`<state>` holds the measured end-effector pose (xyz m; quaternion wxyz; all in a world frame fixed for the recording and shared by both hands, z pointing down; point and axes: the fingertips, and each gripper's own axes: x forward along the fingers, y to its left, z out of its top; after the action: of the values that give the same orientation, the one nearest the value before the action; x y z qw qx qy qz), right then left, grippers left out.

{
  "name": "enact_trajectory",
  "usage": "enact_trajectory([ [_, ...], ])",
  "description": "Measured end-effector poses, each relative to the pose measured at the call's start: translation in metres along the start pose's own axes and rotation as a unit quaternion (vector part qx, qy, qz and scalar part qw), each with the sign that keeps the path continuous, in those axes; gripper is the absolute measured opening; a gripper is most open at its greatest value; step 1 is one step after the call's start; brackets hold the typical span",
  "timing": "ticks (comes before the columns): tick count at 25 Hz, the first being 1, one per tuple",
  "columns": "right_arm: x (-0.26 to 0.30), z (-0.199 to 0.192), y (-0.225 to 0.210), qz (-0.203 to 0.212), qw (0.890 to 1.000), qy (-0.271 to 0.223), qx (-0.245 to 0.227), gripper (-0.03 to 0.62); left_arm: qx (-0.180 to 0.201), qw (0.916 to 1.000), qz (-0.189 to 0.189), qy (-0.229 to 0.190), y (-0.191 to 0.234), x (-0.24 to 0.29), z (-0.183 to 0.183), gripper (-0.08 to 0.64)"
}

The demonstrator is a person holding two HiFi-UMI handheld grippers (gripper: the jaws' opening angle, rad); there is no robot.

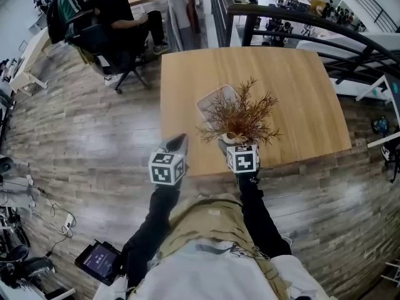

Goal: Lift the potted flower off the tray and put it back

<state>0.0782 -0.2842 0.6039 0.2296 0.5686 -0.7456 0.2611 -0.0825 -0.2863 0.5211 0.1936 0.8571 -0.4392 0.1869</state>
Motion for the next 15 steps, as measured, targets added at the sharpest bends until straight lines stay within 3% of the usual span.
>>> enact_trajectory([
  [9, 0.058, -0.065, -0.012, 0.002, 0.999, 0.040, -0.012, 0.483, 0.008, 0.9999, -0.006, 0.011, 0.004, 0.009, -0.030, 0.002],
  [15, 0.099, -0.078, -0.020, -0.004, 0.999, 0.048, -0.023, 0.483, 0.011, 0.9998, 0.007, 0.018, 0.026, 0.023, -0.037, 0.002],
])
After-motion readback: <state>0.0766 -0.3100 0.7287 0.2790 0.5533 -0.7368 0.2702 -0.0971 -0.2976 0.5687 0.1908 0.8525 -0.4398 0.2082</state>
